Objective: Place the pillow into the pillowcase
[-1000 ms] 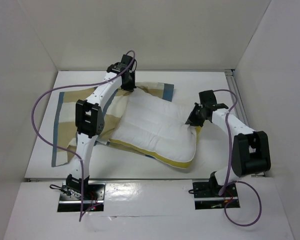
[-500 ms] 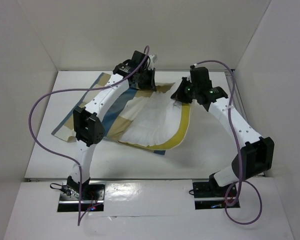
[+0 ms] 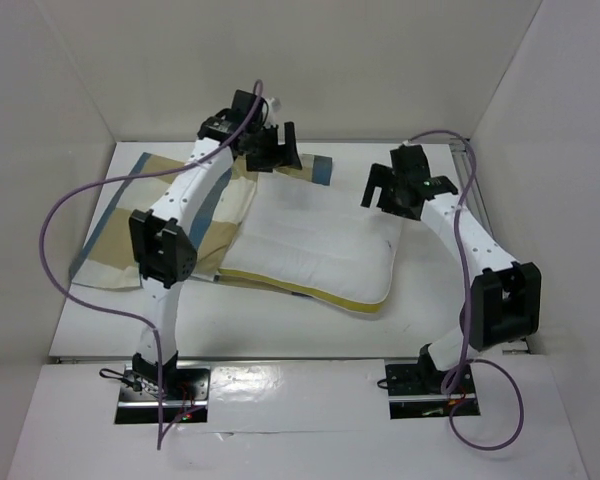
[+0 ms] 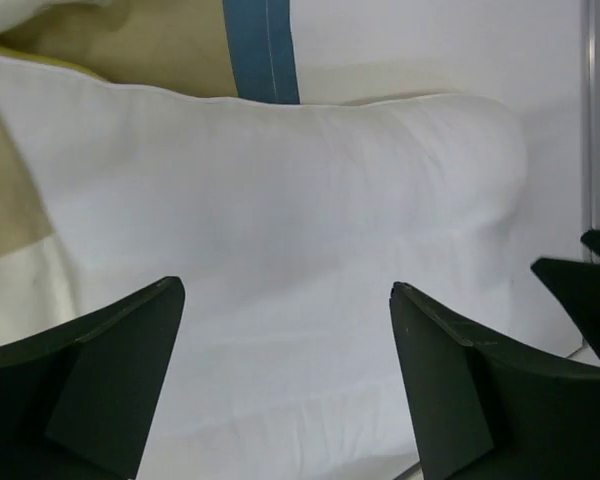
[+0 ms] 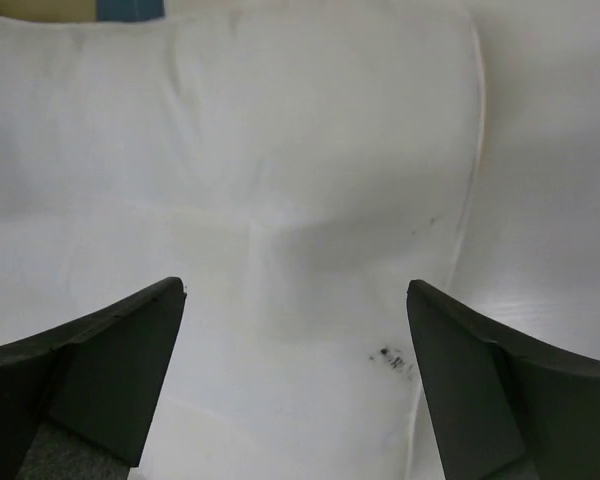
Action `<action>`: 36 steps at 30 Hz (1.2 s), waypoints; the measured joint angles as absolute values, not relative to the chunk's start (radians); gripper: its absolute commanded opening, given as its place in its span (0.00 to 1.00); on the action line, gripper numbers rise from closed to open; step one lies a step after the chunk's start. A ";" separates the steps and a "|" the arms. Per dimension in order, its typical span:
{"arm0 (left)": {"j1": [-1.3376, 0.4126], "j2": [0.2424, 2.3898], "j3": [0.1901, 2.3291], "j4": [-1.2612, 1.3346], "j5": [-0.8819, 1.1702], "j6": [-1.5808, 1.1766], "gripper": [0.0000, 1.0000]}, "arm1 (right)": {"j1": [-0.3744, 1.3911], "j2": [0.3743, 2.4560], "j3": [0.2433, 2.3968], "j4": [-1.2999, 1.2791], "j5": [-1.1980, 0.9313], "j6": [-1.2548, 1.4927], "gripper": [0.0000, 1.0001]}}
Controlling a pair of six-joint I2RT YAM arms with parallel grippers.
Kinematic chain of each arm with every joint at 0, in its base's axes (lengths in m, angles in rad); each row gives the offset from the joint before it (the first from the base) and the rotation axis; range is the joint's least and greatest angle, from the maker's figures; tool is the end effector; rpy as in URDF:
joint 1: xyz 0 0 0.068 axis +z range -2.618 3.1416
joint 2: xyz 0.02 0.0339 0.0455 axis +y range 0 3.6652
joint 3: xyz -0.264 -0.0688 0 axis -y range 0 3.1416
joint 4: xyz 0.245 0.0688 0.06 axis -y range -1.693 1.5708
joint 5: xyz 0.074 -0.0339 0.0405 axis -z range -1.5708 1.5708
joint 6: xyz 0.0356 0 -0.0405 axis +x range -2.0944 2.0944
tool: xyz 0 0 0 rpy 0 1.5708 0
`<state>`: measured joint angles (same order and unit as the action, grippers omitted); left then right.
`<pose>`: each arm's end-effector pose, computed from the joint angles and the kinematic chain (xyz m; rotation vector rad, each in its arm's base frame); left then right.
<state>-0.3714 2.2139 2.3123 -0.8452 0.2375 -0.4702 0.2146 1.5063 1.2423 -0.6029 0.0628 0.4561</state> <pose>0.4591 -0.1878 0.3348 0.0065 2.3963 -0.6878 0.3190 0.0672 0.2874 0.3229 2.4267 0.2232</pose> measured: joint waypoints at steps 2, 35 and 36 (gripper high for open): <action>-0.355 2.123 2.263 -0.844 0.239 -0.473 0.96 | 0.250 1.514 1.320 -0.632 0.140 0.392 1.00; -0.275 1.090 0.779 -0.534 0.312 -0.713 0.91 | 0.697 1.958 1.649 -0.501 -0.228 0.054 0.00; -0.278 1.095 0.755 -0.502 0.323 -0.726 0.92 | 0.678 1.955 1.658 -0.502 -0.247 0.062 0.00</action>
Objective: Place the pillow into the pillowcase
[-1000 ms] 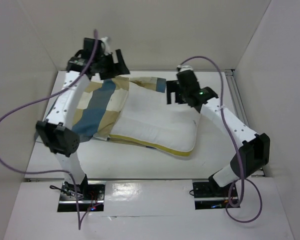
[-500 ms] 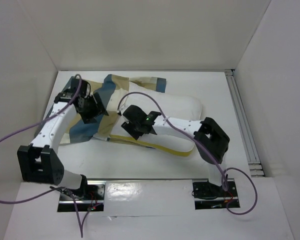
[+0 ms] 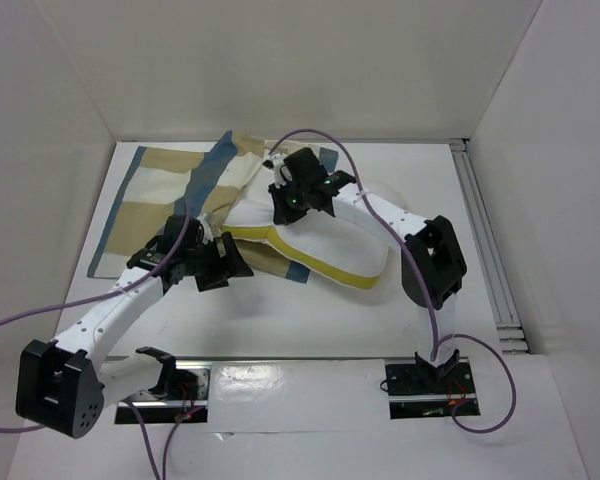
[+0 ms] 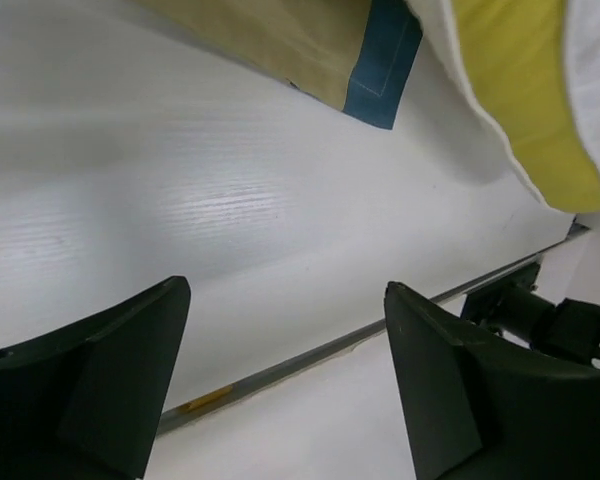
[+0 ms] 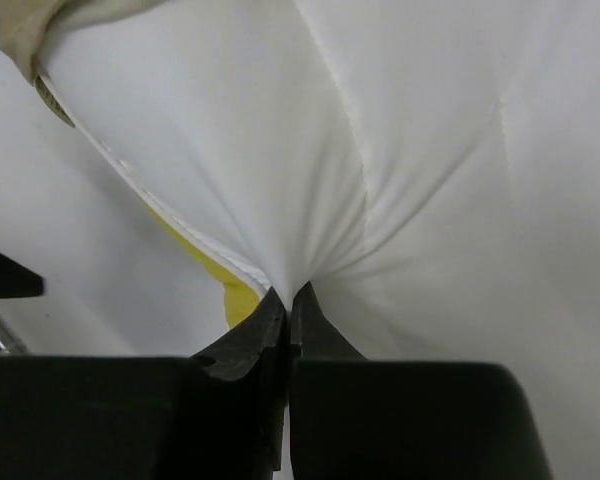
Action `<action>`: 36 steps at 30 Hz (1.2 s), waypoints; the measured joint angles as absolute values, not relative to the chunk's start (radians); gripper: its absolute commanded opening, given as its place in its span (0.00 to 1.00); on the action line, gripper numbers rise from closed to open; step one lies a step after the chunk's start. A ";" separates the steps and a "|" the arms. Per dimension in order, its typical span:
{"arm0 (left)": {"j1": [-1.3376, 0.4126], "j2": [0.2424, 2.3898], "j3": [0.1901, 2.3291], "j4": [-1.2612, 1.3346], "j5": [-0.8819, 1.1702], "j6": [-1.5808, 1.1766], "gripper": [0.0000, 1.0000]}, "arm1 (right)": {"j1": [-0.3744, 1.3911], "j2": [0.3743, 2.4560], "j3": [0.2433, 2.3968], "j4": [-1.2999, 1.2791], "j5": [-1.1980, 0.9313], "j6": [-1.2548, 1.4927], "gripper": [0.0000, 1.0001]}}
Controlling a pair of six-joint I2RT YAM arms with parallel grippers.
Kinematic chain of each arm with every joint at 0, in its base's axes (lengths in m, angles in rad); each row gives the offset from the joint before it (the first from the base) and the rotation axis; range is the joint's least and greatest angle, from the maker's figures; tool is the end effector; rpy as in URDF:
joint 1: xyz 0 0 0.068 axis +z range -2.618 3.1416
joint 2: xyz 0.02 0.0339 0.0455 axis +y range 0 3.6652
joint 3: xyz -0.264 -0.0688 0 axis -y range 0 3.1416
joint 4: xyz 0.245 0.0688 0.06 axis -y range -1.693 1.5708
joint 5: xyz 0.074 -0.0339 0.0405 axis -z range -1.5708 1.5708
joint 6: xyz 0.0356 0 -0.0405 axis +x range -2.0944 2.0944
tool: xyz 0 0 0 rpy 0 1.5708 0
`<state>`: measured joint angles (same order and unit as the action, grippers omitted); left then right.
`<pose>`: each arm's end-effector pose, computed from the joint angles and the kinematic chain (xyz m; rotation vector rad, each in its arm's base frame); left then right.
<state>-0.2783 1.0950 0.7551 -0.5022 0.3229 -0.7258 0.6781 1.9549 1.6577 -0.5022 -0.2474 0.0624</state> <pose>0.2102 -0.0718 0.2427 -0.4080 2.5010 -0.8253 0.3422 0.2868 0.2661 -0.8541 2.2810 0.6394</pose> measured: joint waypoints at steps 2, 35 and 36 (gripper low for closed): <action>-0.284 1.108 0.690 -0.415 0.348 -0.769 0.99 | 0.653 1.952 1.670 -0.502 -0.286 0.080 0.00; -0.350 1.489 0.822 0.088 0.310 -0.860 0.00 | 0.645 2.022 1.878 -0.608 -0.250 0.237 0.00; -0.357 1.458 0.813 0.091 0.329 -0.854 0.00 | 0.648 2.049 1.911 -0.622 -0.241 0.250 0.00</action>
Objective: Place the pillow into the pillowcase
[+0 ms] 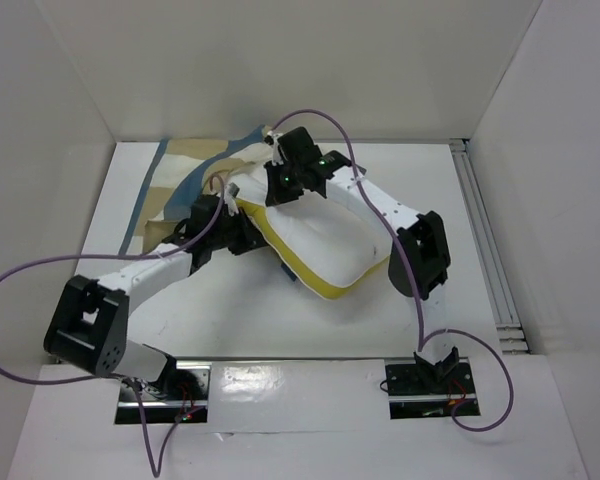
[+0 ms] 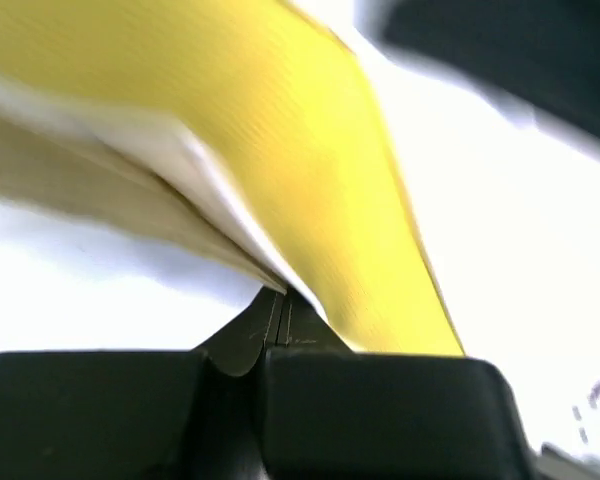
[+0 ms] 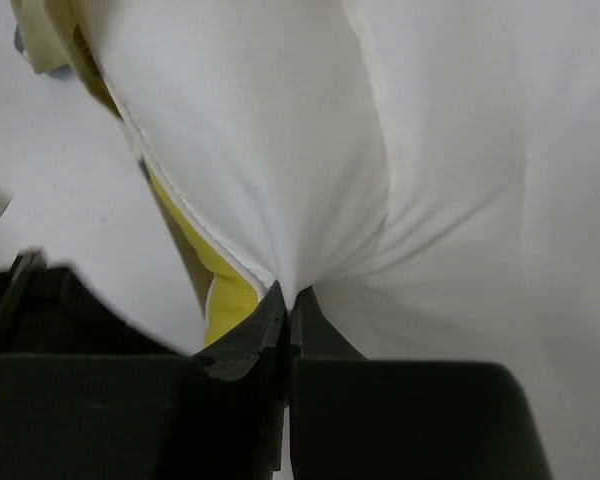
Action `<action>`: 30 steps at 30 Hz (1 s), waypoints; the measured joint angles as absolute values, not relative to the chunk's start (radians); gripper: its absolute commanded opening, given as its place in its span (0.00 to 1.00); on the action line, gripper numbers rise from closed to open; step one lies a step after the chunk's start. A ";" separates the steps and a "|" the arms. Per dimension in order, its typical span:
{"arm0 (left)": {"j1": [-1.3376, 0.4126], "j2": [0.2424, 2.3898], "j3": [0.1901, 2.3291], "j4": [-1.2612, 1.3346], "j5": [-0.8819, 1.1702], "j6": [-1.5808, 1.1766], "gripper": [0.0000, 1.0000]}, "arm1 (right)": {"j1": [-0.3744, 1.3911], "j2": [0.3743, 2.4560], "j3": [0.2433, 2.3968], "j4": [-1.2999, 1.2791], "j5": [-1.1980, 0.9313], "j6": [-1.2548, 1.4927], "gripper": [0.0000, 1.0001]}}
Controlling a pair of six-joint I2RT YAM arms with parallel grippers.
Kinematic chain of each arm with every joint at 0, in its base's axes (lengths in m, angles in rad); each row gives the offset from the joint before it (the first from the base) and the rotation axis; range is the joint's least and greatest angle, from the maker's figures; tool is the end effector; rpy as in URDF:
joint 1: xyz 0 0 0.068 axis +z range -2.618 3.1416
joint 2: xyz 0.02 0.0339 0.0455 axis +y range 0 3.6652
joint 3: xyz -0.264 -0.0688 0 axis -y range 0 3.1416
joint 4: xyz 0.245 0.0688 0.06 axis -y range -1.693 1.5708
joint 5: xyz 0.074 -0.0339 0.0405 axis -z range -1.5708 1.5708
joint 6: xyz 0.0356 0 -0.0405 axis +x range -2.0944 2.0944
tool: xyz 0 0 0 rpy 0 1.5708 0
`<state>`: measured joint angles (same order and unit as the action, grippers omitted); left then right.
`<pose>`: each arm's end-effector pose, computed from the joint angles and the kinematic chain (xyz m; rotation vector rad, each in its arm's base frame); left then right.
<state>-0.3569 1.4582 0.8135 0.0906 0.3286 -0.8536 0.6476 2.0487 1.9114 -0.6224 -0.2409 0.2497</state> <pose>0.2900 -0.1204 0.2199 -0.3551 2.2541 -1.0302 0.3706 0.2909 0.2991 -0.6004 2.3430 0.7133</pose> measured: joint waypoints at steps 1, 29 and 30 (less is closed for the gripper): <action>-0.364 1.423 0.799 0.091 0.342 -0.841 0.00 | 0.651 2.082 1.959 -0.641 -0.229 0.268 0.00; -0.590 1.191 0.900 -0.033 0.569 -0.662 0.00 | 0.485 2.016 2.038 -0.523 -0.141 0.624 0.00; -0.593 1.179 0.904 -0.055 0.583 -0.656 0.00 | 0.496 1.984 2.001 -0.508 -0.121 0.619 0.00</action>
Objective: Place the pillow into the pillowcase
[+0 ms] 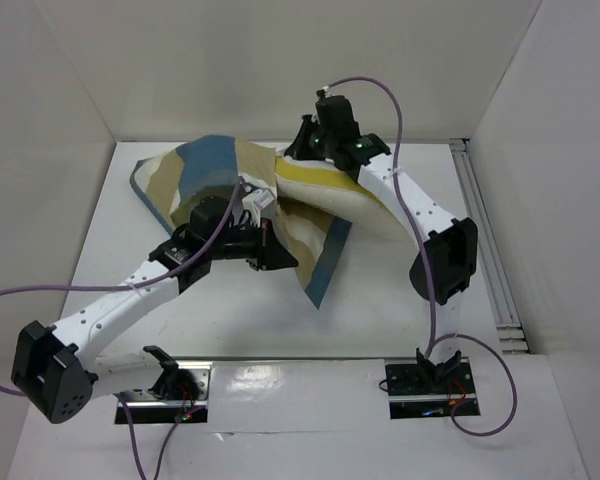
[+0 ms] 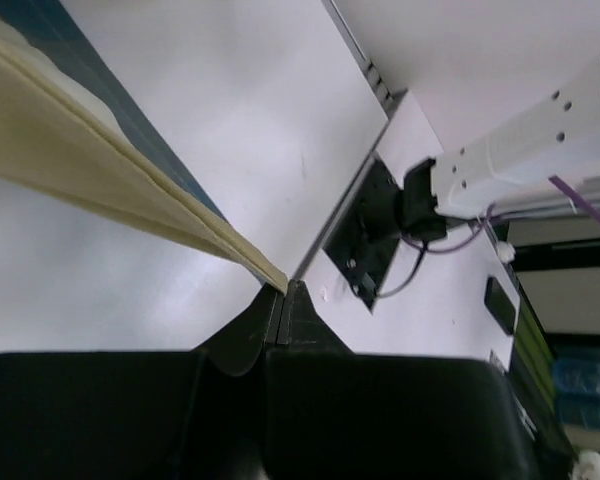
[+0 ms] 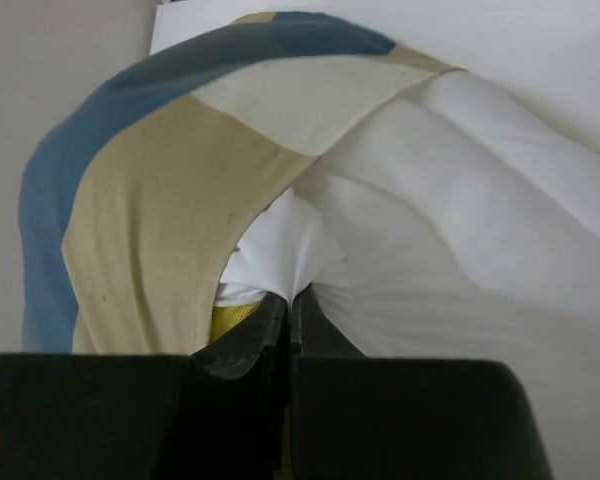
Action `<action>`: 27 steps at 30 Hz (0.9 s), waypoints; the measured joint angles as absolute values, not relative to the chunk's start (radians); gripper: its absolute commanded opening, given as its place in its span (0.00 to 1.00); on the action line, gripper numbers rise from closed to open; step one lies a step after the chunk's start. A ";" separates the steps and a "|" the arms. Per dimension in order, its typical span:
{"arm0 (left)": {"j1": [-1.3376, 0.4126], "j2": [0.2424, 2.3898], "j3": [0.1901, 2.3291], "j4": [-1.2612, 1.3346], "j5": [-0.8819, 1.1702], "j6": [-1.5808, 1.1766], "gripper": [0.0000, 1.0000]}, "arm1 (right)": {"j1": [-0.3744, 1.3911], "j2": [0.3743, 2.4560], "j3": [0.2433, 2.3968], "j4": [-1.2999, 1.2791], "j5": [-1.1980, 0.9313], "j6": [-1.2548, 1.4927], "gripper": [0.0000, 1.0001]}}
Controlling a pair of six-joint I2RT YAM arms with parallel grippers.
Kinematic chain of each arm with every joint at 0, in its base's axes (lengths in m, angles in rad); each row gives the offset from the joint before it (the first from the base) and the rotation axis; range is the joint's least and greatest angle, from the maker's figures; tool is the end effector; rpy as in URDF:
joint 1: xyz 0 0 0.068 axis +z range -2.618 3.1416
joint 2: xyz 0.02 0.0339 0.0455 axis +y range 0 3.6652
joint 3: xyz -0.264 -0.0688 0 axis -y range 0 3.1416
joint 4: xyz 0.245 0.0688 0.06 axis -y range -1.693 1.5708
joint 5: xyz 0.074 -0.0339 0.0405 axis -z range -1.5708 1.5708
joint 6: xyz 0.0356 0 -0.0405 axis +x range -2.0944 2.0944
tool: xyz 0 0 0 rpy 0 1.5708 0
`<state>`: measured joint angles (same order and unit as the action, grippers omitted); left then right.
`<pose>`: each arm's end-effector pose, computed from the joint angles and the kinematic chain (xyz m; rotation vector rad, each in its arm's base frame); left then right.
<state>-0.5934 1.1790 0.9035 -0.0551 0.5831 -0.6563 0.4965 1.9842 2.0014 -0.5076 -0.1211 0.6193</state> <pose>0.2124 -0.1669 0.3149 0.3754 2.0670 -1.3580 0.4081 0.2260 0.3680 0.0541 2.1582 0.7959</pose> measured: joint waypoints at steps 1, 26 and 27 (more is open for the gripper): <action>-0.597 1.164 0.904 -0.083 0.594 -0.653 0.00 | 0.519 1.957 1.963 -0.487 -0.102 0.615 0.00; -0.471 1.176 1.318 -0.783 0.062 -0.609 0.75 | 0.500 1.843 1.698 -0.423 -0.061 0.504 0.50; -0.471 1.236 1.320 -0.792 0.062 -0.610 0.75 | 0.452 1.837 1.675 -0.422 -0.041 0.503 0.43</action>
